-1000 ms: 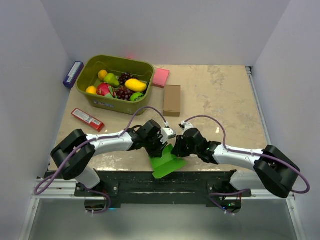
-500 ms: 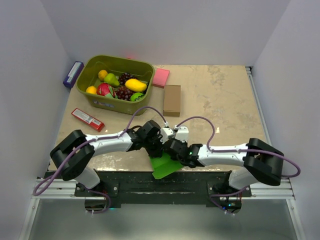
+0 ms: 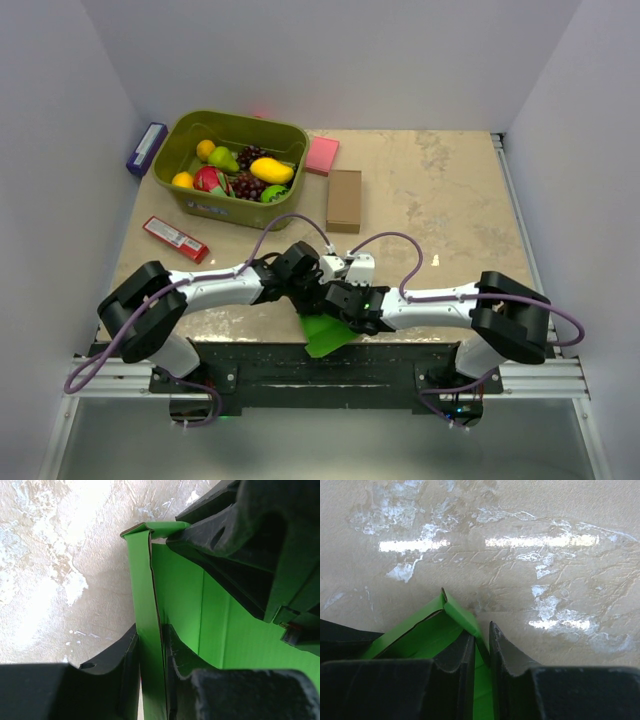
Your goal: Fold the paper box
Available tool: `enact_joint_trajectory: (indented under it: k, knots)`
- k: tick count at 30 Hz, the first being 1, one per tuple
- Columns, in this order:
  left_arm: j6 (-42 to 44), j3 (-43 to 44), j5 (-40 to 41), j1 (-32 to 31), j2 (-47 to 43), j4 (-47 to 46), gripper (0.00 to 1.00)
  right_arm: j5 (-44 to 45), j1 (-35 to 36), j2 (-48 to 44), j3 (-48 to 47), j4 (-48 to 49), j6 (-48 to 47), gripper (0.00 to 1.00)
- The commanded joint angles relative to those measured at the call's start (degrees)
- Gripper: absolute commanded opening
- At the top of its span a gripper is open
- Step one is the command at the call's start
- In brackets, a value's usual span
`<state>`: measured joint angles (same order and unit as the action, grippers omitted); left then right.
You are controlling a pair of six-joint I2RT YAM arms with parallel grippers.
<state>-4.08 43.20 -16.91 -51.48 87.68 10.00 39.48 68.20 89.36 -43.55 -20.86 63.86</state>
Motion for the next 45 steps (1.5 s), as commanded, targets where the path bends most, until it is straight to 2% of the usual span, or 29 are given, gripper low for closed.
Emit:
enact_joint_trajectory:
  k: [1,5,8,11,16,20,28,32,34,35,37,38,43,45]
  knots:
    - [-1.20,2.33,-2.17,-0.82,-0.14,-1.65,0.20,0.60,0.00,4.43,2.59,-7.61,-2.42,0.00]
    - [-2.33,1.54,-2.25,2.26,-2.51,-2.79,0.42,-0.02,0.00,2.92,1.89,-8.14,-4.35,0.00]
    - [-3.21,1.54,-6.11,6.38,-3.48,-3.93,0.50,-1.25,0.00,2.57,1.98,-6.74,-5.93,0.00]
    - [-4.01,1.36,-11.55,9.64,-4.79,-5.69,0.54,-1.43,0.00,2.31,1.71,-6.38,-6.64,0.00]
    - [-4.54,0.83,-13.24,10.96,-7.25,-6.48,0.56,-3.18,-0.09,0.99,2.50,-3.23,-11.81,0.00]
    - [-4.71,0.83,-10.88,12.72,-9.10,-6.57,0.56,-4.15,-0.18,0.20,2.33,-0.85,-15.86,0.00]
    - [-5.59,0.75,-7.18,16.68,-12.00,-6.31,0.57,-4.77,-1.93,2.04,-1.53,4.86,-32.20,0.00]
    - [-7.00,0.04,-3.67,17.99,-13.32,-5.17,0.63,-6.35,-2.29,2.83,-4.00,7.93,-38.18,0.00]
    - [-7.52,0.04,-3.40,19.31,-13.41,-4.20,0.64,-6.26,-3.16,3.18,-4.87,7.77,-37.75,0.00]
    - [-8.31,0.04,-3.48,19.58,-13.41,-4.02,0.65,-5.91,-3.51,3.71,-6.27,7.07,-37.32,0.05]
    - [-9.45,-0.66,-3.31,20.02,-14.02,-4.46,0.65,-4.25,-3.60,4.15,-8.12,3.74,-35.91,0.29]
    - [-10.59,-0.84,-3.22,20.02,-14.20,-4.81,0.66,-4.24,-3.60,3.89,-9.96,2.85,-35.73,0.49]
    - [-14.46,-4.17,-2.96,20.02,-16.31,-7.80,0.66,-9.05,-3.95,-0.32,-14.89,-0.58,-34.15,0.76]
    - [-16.40,-6.27,-3.39,20.02,-17.01,-9.12,0.66,-10.12,-4.57,-2.69,-16.91,-2.33,-32.14,0.80]
